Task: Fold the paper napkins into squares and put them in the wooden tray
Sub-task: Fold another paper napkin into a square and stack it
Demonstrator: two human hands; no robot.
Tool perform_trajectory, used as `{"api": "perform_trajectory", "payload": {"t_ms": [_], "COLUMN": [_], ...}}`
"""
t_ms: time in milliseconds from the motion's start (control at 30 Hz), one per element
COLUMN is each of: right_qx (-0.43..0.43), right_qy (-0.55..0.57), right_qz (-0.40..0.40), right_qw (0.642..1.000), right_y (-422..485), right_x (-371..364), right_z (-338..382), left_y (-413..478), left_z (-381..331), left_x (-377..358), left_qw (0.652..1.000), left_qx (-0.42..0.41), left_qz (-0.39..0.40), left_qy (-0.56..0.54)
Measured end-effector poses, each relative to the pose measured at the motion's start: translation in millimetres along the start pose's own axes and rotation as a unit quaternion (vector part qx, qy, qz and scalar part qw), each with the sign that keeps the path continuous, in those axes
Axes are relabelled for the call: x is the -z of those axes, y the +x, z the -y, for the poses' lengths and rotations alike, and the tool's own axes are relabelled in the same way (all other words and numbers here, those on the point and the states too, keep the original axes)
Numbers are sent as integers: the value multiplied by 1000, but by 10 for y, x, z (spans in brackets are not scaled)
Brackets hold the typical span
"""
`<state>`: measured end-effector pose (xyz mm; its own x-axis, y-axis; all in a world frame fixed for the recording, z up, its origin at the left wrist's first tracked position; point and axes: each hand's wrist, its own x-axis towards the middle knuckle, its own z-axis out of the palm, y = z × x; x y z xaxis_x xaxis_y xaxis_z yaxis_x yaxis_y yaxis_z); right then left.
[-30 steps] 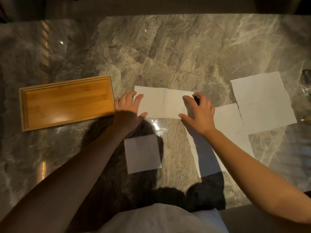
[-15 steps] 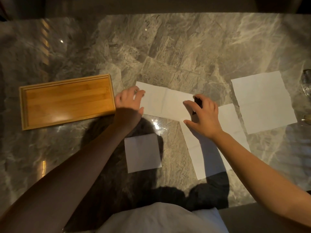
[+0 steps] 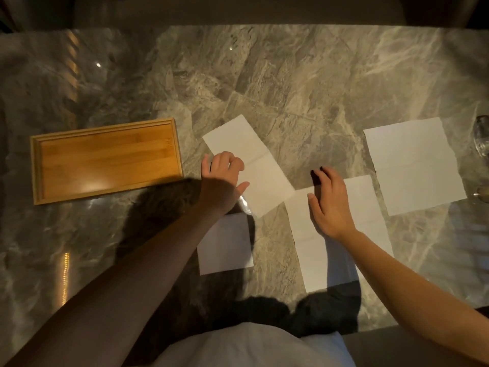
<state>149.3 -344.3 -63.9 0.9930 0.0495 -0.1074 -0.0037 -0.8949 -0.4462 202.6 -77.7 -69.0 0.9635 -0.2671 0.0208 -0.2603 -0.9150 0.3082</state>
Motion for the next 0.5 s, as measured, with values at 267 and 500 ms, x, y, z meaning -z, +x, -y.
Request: {"api": "perform_trajectory", "payload": {"t_ms": [267,500], "right_qx": [33,78], "right_qy": [10,-23], "right_qz": [-28,33], "right_qw": [999,996], "right_y": [151,428], "right_x": [84,-66], "right_z": [122,474], "left_y": [24,-4], "left_z": [112,147], "left_x": [38,40], "left_qw": [987,994], "left_qx": [-113,-85], "left_qz": [91,57], "left_qy": [-75,-37]}}
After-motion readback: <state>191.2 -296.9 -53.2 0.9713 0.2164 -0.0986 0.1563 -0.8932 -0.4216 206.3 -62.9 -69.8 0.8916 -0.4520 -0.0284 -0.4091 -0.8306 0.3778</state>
